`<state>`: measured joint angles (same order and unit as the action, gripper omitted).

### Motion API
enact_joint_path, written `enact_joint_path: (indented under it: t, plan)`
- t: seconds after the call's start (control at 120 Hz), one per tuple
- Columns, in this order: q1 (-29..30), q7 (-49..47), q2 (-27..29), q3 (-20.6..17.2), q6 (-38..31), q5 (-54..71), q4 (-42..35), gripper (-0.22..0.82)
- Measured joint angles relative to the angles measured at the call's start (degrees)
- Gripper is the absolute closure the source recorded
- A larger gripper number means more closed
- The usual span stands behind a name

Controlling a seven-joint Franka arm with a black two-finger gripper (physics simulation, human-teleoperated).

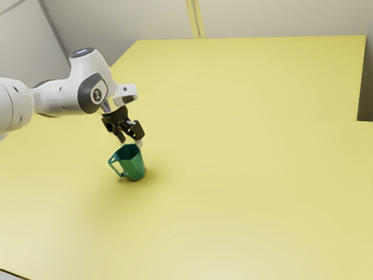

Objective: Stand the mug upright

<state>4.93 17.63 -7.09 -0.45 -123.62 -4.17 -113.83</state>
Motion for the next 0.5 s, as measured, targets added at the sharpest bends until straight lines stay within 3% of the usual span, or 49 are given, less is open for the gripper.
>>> enact_joint_path:
  t: [0.208,0.5]
  plan:
    - [0.1,0.05,0.13,0.34,11.12,-1.41,11.14,0.05]
    - [-0.03,-0.23,0.13,0.13,25.13,-2.78,25.83,0.01]
